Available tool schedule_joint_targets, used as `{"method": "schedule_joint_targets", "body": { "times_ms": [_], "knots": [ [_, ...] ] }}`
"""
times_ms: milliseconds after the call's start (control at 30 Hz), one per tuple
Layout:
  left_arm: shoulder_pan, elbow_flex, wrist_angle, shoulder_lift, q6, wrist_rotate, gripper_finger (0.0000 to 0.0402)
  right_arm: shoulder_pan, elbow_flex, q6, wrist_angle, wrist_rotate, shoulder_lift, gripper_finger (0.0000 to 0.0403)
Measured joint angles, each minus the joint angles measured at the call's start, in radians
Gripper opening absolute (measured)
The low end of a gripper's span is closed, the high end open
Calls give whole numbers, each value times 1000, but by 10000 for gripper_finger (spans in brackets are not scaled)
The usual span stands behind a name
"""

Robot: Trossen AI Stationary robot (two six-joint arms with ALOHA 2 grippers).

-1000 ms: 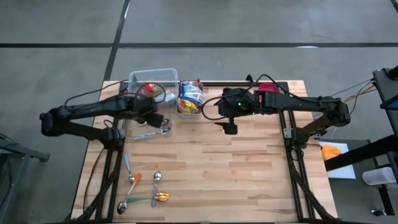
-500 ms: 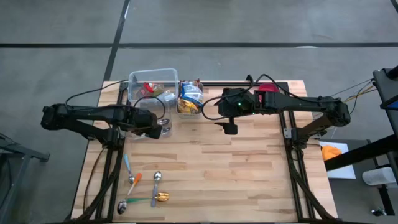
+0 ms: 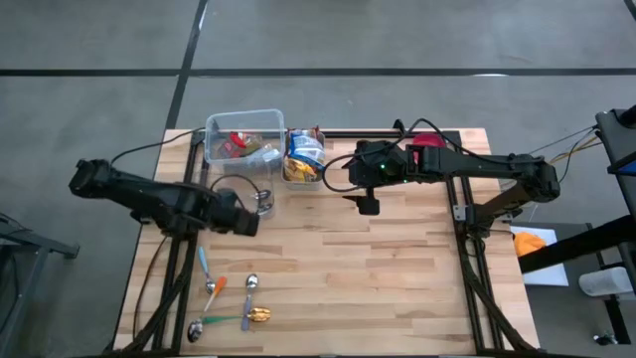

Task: Pick & Place Food Item
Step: Put the purple spoon into the transparent bin

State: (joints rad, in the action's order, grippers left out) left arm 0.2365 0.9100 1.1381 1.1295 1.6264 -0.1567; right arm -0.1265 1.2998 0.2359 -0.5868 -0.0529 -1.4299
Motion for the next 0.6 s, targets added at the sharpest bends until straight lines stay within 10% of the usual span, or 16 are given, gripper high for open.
{"method": "schedule_joint_targets", "body": {
  "times_ms": [600],
  "knots": [
    [222, 238, -23, 279, 215, -27, 152, 0, 0, 0, 0, 0, 0, 384]
  ]
}}
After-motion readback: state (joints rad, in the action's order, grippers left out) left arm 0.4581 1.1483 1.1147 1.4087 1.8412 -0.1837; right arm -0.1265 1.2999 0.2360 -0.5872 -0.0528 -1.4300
